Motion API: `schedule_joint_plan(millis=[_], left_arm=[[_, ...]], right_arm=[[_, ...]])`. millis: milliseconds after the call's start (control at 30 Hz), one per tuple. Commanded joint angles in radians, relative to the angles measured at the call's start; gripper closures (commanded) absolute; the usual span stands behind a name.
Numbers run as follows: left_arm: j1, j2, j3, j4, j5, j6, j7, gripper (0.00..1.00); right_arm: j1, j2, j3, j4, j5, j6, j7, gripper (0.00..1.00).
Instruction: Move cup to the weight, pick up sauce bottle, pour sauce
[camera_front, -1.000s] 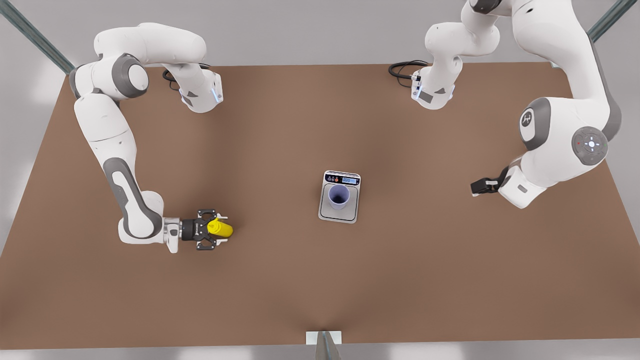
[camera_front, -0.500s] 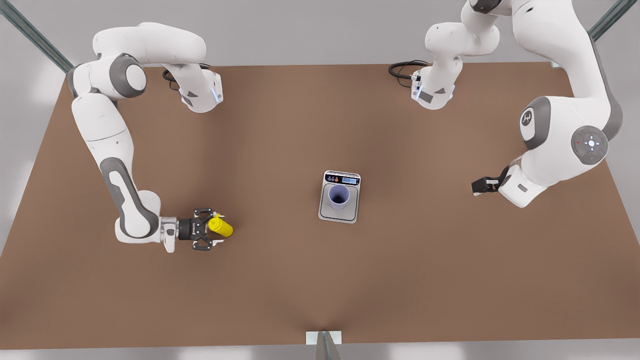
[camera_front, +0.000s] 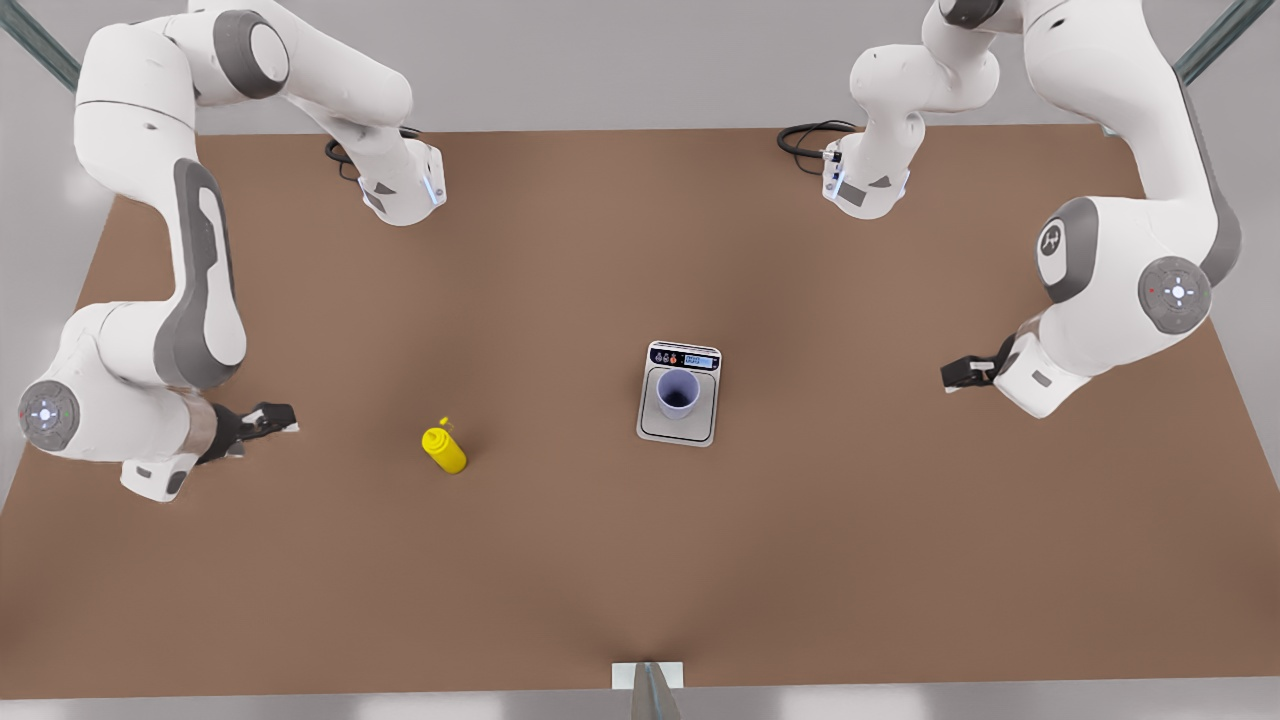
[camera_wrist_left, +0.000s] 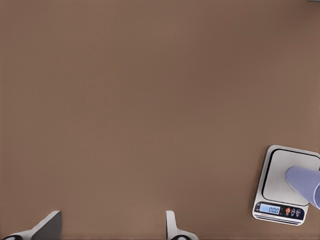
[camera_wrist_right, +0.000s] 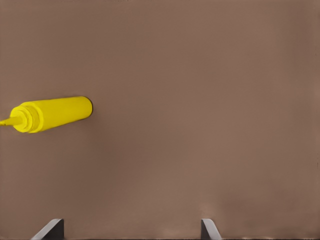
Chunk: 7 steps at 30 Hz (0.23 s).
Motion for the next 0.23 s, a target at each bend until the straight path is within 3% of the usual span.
schedule_joint_plan(millis=[0,33,100,200], left_arm=[[-0.002,-0.001,0.0,0.001,0.003,0.0,-0.003,0.0],[-0.007,-0.007,0.0,0.001,0.003,0.005,-0.015,0.0],[-0.006,-0.005,0.009,-0.002,0.006,0.003,0.0,0.0],[-0.002,0.006,0.009,0.015,0.006,-0.006,-0.011,0.0]], right_arm=[[0.023,-0.017,-0.03,0.0,0.002,-0.001,0.043,0.0],[0.151,-0.069,-0.175,-0.008,0.024,-0.005,0.068,0.0],[0.271,-0.124,-0.272,-0.022,0.027,-0.011,0.114,0.0],[0.274,-0.158,-0.274,-0.057,0.07,0.003,0.144,0.0]])
